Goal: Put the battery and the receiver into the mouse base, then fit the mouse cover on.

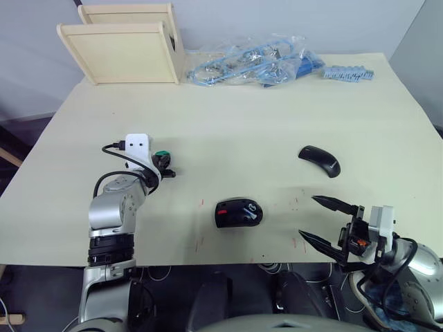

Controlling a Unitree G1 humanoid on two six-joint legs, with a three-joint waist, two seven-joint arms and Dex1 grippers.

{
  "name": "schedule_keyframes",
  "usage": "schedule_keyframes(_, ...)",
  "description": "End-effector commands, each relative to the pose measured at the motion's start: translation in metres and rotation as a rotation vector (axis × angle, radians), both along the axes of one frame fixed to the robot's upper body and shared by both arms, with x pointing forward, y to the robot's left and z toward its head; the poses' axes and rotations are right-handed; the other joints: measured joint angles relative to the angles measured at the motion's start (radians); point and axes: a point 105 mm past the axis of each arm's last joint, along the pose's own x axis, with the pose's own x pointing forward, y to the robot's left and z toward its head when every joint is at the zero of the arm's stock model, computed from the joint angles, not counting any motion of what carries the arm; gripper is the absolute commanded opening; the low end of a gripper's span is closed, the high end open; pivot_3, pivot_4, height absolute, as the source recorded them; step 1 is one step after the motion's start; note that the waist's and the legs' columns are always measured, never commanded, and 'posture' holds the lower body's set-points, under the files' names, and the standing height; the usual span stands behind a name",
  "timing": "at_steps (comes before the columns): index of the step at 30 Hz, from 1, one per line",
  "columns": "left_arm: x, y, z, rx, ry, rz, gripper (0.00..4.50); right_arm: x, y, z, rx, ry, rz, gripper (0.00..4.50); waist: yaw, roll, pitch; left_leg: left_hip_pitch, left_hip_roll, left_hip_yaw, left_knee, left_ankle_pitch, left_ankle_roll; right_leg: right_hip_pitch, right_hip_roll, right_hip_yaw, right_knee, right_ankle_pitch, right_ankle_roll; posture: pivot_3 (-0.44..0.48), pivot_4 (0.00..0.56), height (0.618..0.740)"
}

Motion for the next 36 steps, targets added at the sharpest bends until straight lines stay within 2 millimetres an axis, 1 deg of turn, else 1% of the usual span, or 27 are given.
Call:
schedule_keyframes(1, -0.001, 0.002, 0.007, -0.005, -0.017, 0.011, 1.13, 0.000, 0.001, 0.006, 0.007, -0.035, 0.009, 4.50, 0.000, 0.000, 0.000, 0.000, 0.000, 0.000, 0.000, 0.000, 0.000, 0.000, 0.000, 0.000, 0.000, 0.000, 0.000, 0.000, 0.150, 0.740)
schedule_keyframes(16, -0.004, 0.002, 0.005, -0.017, -0.011, 0.021, 1.13, 0.000, 0.002, 0.006, 0.007, -0.034, 0.009, 4.50, 0.000, 0.000, 0.000, 0.000, 0.000, 0.000, 0.000, 0.000, 0.000, 0.000, 0.000, 0.000, 0.000, 0.000, 0.000, 0.000, 0.150, 0.740)
schedule_keyframes(20, -0.004, 0.002, 0.005, -0.018, -0.012, 0.021, 0.10, 0.000, 0.002, 0.006, 0.007, -0.035, 0.008, 4.50, 0.000, 0.000, 0.000, 0.000, 0.000, 0.000, 0.000, 0.000, 0.000, 0.000, 0.000, 0.000, 0.000, 0.000, 0.000, 0.000, 0.150, 0.740)
schedule_keyframes(21, -0.004, 0.002, 0.005, -0.017, -0.012, 0.022, 0.00, 0.000, 0.002, 0.006, 0.007, -0.035, 0.007, 4.50, 0.000, 0.000, 0.000, 0.000, 0.000, 0.000, 0.000, 0.000, 0.000, 0.000, 0.000, 0.000, 0.000, 0.000, 0.000, 0.000, 0.150, 0.740)
schedule_keyframes(28, -0.005, 0.004, 0.009, -0.015, -0.026, 0.024, 0.00, 0.002, 0.002, 0.007, 0.008, -0.037, 0.006, 4.50, 0.000, 0.000, 0.000, 0.000, 0.000, 0.000, 0.000, 0.000, 0.000, 0.000, 0.000, 0.000, 0.000, 0.000, 0.000, 0.000, 0.150, 0.740)
schedule_keyframes(30, -0.005, 0.004, 0.013, -0.021, -0.043, 0.017, 0.00, 0.004, 0.002, 0.009, 0.011, -0.041, 0.001, 4.50, 0.000, 0.000, 0.000, 0.000, 0.000, 0.000, 0.000, 0.000, 0.000, 0.000, 0.000, 0.000, 0.000, 0.000, 0.000, 0.000, 0.150, 0.740)
schedule_keyframes(33, -0.007, 0.003, 0.025, -0.041, -0.077, -0.037, 0.00, 0.007, 0.001, 0.013, 0.015, -0.041, -0.002, 4.50, -0.001, 0.000, 0.000, 0.000, 0.000, 0.000, 0.000, 0.000, 0.000, 0.000, 0.000, 0.000, 0.000, 0.000, 0.000, 0.000, 0.150, 0.740)
schedule_keyframes(36, -0.013, -0.001, 0.044, -0.054, -0.117, -0.163, 0.00, 0.012, 0.000, 0.020, 0.021, -0.037, 0.005, 4.50, -0.001, 0.000, 0.000, 0.000, 0.000, 0.000, 0.000, 0.000, 0.000, 0.000, 0.000, 0.000, 0.000, 0.000, 0.000, 0.000, 0.150, 0.740)
